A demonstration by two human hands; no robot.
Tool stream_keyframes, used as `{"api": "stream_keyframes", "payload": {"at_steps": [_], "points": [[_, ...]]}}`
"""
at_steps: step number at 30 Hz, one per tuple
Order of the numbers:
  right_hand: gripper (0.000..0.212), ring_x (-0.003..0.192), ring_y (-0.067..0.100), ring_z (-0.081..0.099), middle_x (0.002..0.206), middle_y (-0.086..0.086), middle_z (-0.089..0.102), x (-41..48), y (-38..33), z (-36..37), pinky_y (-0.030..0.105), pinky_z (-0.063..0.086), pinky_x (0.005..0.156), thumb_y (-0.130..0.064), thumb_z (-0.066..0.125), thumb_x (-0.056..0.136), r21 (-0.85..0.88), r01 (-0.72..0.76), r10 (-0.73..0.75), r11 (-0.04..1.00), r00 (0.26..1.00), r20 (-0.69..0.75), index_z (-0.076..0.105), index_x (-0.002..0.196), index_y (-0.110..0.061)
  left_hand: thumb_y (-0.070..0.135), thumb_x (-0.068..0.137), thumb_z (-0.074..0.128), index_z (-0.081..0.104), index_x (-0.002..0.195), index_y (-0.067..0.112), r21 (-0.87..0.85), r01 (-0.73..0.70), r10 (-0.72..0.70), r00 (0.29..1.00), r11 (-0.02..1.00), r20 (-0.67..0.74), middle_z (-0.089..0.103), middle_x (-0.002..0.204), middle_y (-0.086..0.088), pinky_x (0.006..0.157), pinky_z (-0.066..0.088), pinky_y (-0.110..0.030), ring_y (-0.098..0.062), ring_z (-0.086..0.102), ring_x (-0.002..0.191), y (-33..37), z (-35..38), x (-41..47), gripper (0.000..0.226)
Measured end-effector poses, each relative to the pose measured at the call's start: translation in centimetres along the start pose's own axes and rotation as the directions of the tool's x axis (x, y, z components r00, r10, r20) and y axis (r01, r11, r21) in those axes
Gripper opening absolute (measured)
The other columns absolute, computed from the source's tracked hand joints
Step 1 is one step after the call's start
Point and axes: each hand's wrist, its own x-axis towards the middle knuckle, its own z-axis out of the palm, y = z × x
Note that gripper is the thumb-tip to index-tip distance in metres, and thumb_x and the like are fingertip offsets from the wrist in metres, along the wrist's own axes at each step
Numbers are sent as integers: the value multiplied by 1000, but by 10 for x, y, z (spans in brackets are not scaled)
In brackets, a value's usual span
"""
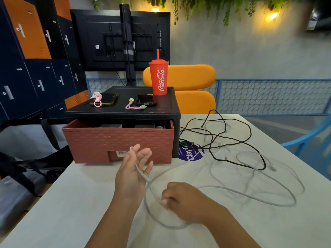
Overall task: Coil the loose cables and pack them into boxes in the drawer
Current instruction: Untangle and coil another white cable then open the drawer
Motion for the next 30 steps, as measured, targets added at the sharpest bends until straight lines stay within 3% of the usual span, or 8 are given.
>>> {"api": "stream_keyframes", "payload": {"at_steps": [4,8,12,17,19,22,25,30], "points": [[25,79,18,46,80,2,47,-6,-8,-5,32,38,74,-28,56,89,8,62,-62,998,997,-34,57,80,-6,19,98,37,56,104,23,236,-57,41,996,970,74,66,108,0,97,38,-24,-8,57,113,-16,-7,2,20],[21,70,3,34,69,-10,41,-7,-5,-11,23,33,65,-34,54,85,-124,190,-215,974,946,-243,61,76,-17,16,97,43,55,104,25,576,-249,118,960,779,254,70,87,3,74,43,-10,0,63,90,-20,-12,4,17],[12,63,-4,30,63,-24,37,-11,3,-22,10,29,64,-41,54,78,-147,216,-261,965,812,-523,58,77,-30,21,90,46,59,99,18,618,-275,14,920,737,393,58,55,2,58,44,-14,-7,54,55,-22,-10,-4,16],[17,73,-6,43,64,-21,45,-14,12,-33,4,33,68,-49,58,74,38,186,-97,982,664,-741,60,84,-35,22,78,44,67,83,12,516,-35,-209,889,856,407,30,41,5,53,42,-20,-8,29,42,-16,1,-15,26],[18,78,0,49,74,-11,55,-12,13,-30,8,36,67,-53,55,74,158,157,9,975,683,-730,61,83,-39,18,77,50,70,77,11,433,78,-276,866,898,417,24,42,5,47,38,-21,-9,23,41,-11,5,-20,22],[18,80,-2,55,87,-23,60,-10,10,-26,7,39,67,-55,49,73,338,168,104,926,747,-657,59,72,-41,21,76,43,72,71,11,340,239,-371,837,910,402,21,42,5,41,31,-21,-6,19,36,-7,6,-22,31],[22,67,-5,53,69,-25,58,-8,5,-23,7,38,62,-53,46,80,461,190,90,867,850,-520,57,67,-39,19,74,41,69,65,9,235,337,-407,821,912,400,25,39,5,38,30,-18,-4,19,31,-5,6,-21,32],[34,49,4,40,50,-9,48,-8,0,-27,13,35,49,-41,45,80,755,110,238,646,912,-336,54,51,-25,18,72,44,68,62,8,245,326,-397,846,913,355,36,43,0,46,42,-23,-10,32,36,-11,6,-17,28]]}}
